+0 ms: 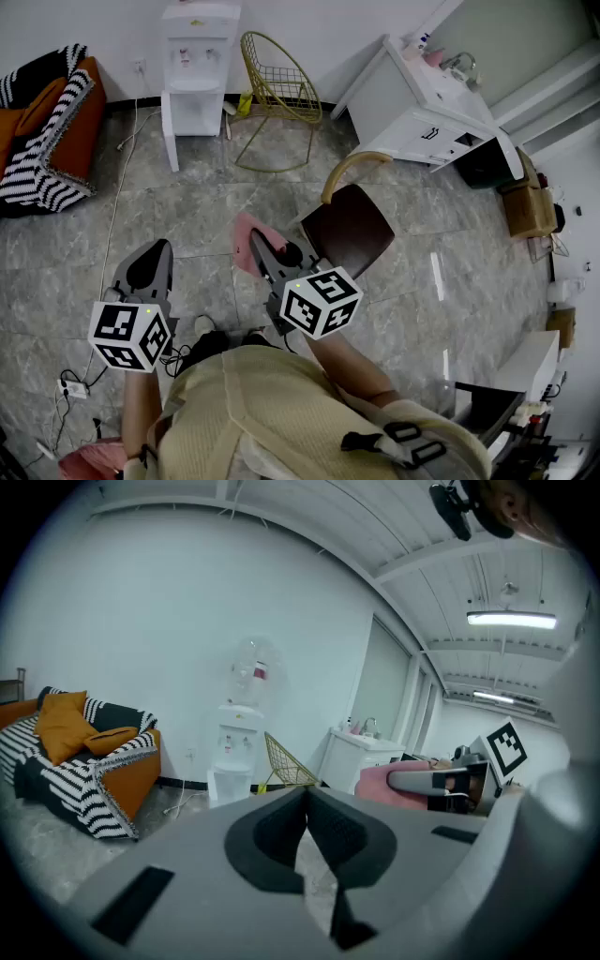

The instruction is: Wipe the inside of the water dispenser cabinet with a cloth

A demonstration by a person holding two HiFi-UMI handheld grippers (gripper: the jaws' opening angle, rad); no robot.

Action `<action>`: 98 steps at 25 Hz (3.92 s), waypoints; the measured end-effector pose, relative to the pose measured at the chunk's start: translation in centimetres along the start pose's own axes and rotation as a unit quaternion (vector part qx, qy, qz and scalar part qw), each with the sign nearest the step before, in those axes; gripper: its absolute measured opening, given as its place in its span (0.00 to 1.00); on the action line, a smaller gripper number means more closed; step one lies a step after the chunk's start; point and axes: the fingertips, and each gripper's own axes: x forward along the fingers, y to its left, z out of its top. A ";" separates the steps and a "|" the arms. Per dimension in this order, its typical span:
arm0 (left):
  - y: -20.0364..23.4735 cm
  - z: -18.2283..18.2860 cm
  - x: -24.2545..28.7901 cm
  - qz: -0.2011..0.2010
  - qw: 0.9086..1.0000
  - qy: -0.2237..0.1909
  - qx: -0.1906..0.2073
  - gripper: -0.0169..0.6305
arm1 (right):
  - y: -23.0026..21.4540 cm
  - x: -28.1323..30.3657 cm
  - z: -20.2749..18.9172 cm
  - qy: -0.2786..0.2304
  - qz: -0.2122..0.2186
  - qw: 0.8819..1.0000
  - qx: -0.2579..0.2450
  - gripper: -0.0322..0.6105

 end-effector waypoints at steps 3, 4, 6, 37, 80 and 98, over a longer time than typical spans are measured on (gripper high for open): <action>1.7 -0.4 -0.2 -0.011 1.000 0.000 -0.004 0.05 | 0.6 1.6 -0.5 -0.003 -0.006 1.000 0.002 0.09; 2.1 -0.5 -0.2 -0.015 1.000 0.002 -0.006 0.05 | 0.6 2.0 -0.7 -0.004 -0.009 1.000 0.006 0.09; 3.2 -0.7 -0.1 -0.021 1.000 0.009 -0.005 0.05 | 0.6 2.8 -0.8 -0.007 -0.016 1.000 0.022 0.09; 23.0 3.2 32.1 0.030 0.997 0.044 -0.053 0.05 | -19.6 36.0 6.2 0.106 0.004 0.994 0.032 0.09; 34.9 -18.5 65.1 -0.063 0.997 0.031 -0.040 0.05 | -45.2 67.6 -15.5 0.118 -0.144 0.982 -0.041 0.09; 37.8 -26.5 75.6 -0.084 0.994 -0.031 0.058 0.05 | -53.9 81.7 -23.9 0.039 -0.069 0.991 -0.105 0.09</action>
